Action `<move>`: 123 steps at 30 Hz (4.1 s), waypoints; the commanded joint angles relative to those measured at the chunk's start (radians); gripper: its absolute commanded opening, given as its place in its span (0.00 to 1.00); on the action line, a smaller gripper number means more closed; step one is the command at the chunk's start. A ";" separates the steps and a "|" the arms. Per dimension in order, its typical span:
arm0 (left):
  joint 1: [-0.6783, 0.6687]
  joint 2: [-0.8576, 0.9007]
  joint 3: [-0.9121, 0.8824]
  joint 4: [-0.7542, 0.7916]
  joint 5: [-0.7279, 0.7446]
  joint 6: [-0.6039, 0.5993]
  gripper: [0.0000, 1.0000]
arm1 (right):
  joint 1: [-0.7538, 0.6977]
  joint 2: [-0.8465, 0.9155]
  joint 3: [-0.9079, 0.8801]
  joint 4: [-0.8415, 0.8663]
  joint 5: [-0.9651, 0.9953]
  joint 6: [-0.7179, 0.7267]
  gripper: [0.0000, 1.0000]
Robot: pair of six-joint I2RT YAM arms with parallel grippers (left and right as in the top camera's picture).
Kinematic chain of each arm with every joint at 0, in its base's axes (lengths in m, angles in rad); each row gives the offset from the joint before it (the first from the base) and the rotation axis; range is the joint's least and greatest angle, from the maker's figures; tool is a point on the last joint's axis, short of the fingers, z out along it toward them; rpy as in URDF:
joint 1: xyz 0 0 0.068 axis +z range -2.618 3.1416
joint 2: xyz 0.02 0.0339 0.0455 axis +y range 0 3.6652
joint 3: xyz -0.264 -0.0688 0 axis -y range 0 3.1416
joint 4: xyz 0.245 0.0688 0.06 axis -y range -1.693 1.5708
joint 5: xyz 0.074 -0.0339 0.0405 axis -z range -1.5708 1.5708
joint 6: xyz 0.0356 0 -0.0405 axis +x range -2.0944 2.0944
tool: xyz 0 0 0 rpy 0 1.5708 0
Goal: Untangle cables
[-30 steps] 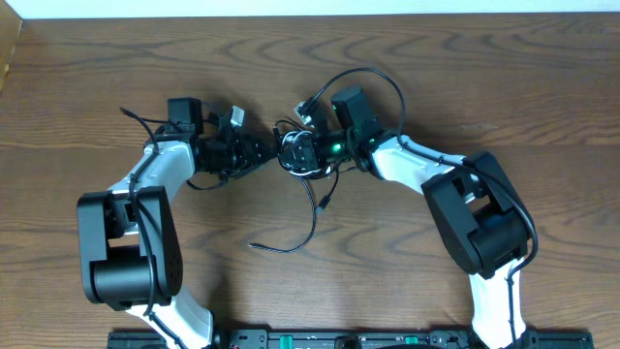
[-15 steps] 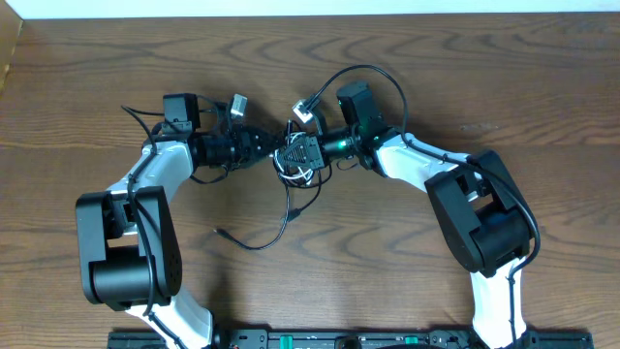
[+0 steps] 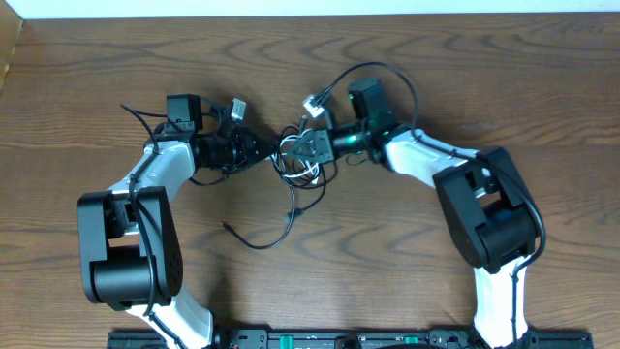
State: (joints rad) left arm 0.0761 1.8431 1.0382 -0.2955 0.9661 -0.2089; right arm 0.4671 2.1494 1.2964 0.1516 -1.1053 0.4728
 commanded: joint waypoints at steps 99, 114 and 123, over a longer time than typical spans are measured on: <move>-0.209 0.028 0.037 0.005 -0.755 -0.152 0.12 | 0.019 -0.198 0.003 -0.241 0.754 -0.279 0.22; -0.134 0.077 0.037 -0.155 -0.848 -0.039 0.13 | 0.154 0.038 0.003 -0.071 0.755 -0.249 0.24; -0.038 0.077 0.038 -0.161 -0.848 -0.040 0.13 | 0.156 0.039 0.003 -0.367 0.751 -0.117 0.10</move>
State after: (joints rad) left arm -0.0059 1.8797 1.0973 -0.4381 0.1967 -0.2638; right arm 0.6212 2.1559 1.3308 -0.1413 -0.3824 0.2893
